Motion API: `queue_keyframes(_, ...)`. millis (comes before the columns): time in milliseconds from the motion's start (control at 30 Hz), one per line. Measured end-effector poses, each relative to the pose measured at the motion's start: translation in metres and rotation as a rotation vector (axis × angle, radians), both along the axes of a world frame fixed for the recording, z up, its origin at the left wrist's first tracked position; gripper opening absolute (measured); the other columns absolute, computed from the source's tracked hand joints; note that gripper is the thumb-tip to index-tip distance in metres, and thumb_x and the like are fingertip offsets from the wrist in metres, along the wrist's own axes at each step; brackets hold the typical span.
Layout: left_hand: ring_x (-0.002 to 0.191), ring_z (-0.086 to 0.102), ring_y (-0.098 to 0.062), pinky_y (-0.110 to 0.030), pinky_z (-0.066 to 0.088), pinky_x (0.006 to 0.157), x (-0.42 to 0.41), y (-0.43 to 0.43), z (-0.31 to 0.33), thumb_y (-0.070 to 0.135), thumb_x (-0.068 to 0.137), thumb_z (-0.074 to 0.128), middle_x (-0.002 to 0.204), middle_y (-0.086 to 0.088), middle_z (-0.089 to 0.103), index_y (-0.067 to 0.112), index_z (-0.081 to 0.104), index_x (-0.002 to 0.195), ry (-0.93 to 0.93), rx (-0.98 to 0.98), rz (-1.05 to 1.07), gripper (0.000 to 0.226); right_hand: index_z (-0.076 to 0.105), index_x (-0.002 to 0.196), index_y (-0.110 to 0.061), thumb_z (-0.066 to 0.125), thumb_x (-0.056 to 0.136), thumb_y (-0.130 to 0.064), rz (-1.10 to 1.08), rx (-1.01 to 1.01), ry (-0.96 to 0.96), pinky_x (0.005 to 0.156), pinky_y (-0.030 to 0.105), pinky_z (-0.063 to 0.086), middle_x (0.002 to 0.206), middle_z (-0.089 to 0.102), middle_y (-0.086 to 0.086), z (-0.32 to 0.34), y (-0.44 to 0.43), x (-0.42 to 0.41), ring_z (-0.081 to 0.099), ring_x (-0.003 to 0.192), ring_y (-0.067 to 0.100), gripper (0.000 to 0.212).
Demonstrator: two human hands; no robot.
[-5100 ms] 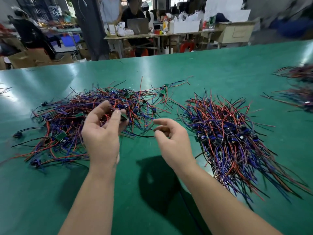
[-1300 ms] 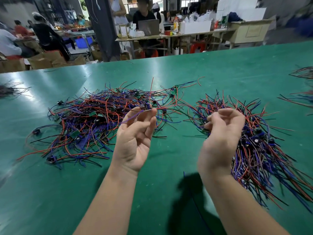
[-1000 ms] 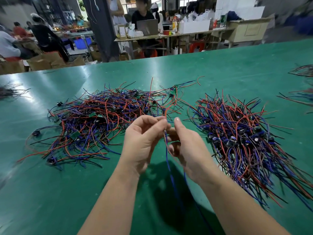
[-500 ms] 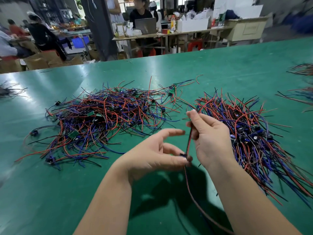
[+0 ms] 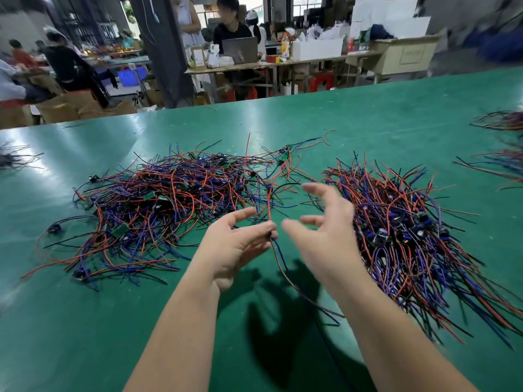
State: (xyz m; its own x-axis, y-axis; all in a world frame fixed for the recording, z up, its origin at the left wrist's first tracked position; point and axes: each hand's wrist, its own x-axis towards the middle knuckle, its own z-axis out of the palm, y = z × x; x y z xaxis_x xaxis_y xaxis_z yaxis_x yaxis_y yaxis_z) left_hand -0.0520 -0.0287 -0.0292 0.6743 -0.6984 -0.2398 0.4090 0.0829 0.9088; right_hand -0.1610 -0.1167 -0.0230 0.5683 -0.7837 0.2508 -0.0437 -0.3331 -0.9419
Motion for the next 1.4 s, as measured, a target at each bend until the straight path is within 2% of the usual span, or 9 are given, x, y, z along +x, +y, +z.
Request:
queue_keyframes(100,0.057,0.067,-0.01,-0.018,0.054,0.053,-0.001,-0.001,0.0,0.011,0.063,0.074,0.075,-0.007,0.073,0.011,0.054,0.117,0.03,-0.062,0.021,0.058,0.042,0.129,-0.039,0.072,0.077,-0.02,0.13,-0.138,0.272,0.105,0.028,0.038,0.152,0.002,0.006,-0.003,0.008,-0.001,0.04,0.131,0.027,0.063)
queue_keyframes(233,0.061,0.069,-0.009,-0.016,0.053,0.053,-0.003,-0.006,0.001,0.013,0.065,0.071,0.075,-0.003,0.073,0.011,0.055,0.11,0.043,-0.177,0.09,0.047,0.033,0.145,-0.015,0.073,0.077,-0.012,-0.012,-0.552,0.154,0.098,-0.005,-0.002,0.153,-0.015,0.026,0.003,0.016,-0.009,0.006,0.129,0.002,0.078)
queue_keyframes(300,0.059,0.069,-0.008,-0.015,0.053,0.052,-0.003,-0.007,0.0,0.009,0.074,0.069,0.071,-0.002,0.073,0.01,0.056,0.104,0.082,-0.215,0.144,0.033,0.036,0.143,-0.009,0.072,0.076,-0.009,-0.029,-0.654,0.158,0.094,-0.007,-0.006,0.153,-0.007,0.029,0.007,0.021,-0.014,0.0,0.122,0.004,0.076)
queue_keyframes(433,0.056,0.066,-0.006,-0.014,0.052,0.052,-0.009,-0.009,-0.003,0.009,0.073,0.07,0.067,0.0,0.071,0.011,0.057,0.094,0.087,-0.194,0.11,0.025,0.049,0.129,-0.019,0.064,0.086,-0.02,0.118,-0.616,0.374,0.101,0.014,0.022,0.141,0.036,0.007,0.008,0.029,-0.013,0.042,0.123,0.018,0.046)
queue_keyframes(567,0.051,0.062,-0.007,-0.015,0.05,0.048,-0.012,-0.009,-0.005,0.018,0.065,0.069,0.061,-0.003,0.065,0.011,0.05,0.071,0.072,-0.221,-0.013,0.021,0.058,0.099,-0.017,0.068,0.084,-0.024,0.009,-0.596,0.315,0.082,0.032,0.042,0.1,0.059,0.001,0.014,0.026,-0.009,0.056,0.092,0.022,0.02)
queue_keyframes(833,0.074,0.07,-0.01,-0.02,0.054,0.06,-0.022,-0.01,-0.006,0.049,0.06,0.064,0.084,-0.001,0.075,0.018,0.064,0.072,-0.098,-0.126,-0.25,0.033,0.066,0.078,-0.022,0.073,0.073,-0.001,-0.076,-0.471,0.164,0.058,0.002,0.039,0.067,0.06,-0.019,0.029,-0.016,-0.039,0.053,0.058,-0.012,0.022)
queue_keyframes(933,0.077,0.07,-0.01,-0.021,0.054,0.063,-0.02,-0.009,-0.007,0.056,0.069,0.056,0.092,-0.002,0.075,0.018,0.061,0.085,-0.137,-0.037,-0.263,0.042,0.068,0.082,-0.023,0.071,0.076,-0.004,-0.261,-0.546,0.264,0.065,0.016,0.043,0.074,0.066,-0.01,0.029,-0.046,-0.062,0.056,0.063,-0.002,0.019)
queue_keyframes(1100,0.075,0.07,-0.011,-0.027,0.047,0.071,-0.011,-0.009,-0.009,0.044,0.095,0.048,0.09,0.001,0.076,0.018,0.063,0.092,-0.106,0.108,-0.135,0.03,0.074,0.084,-0.019,0.063,0.085,-0.018,-0.377,-0.536,0.868,0.072,0.035,0.051,0.087,0.07,0.006,0.012,-0.081,-0.089,0.061,0.083,0.031,0.011)
queue_keyframes(1400,0.07,0.068,-0.009,-0.028,0.044,0.068,-0.006,-0.006,-0.013,0.03,0.096,0.052,0.086,0.003,0.075,0.02,0.064,0.091,-0.1,0.115,-0.092,0.016,0.076,0.098,-0.018,0.058,0.089,-0.015,-0.343,-0.51,0.865,0.075,0.035,0.053,0.099,0.07,0.006,-0.001,-0.087,-0.092,0.062,0.087,0.03,0.02)
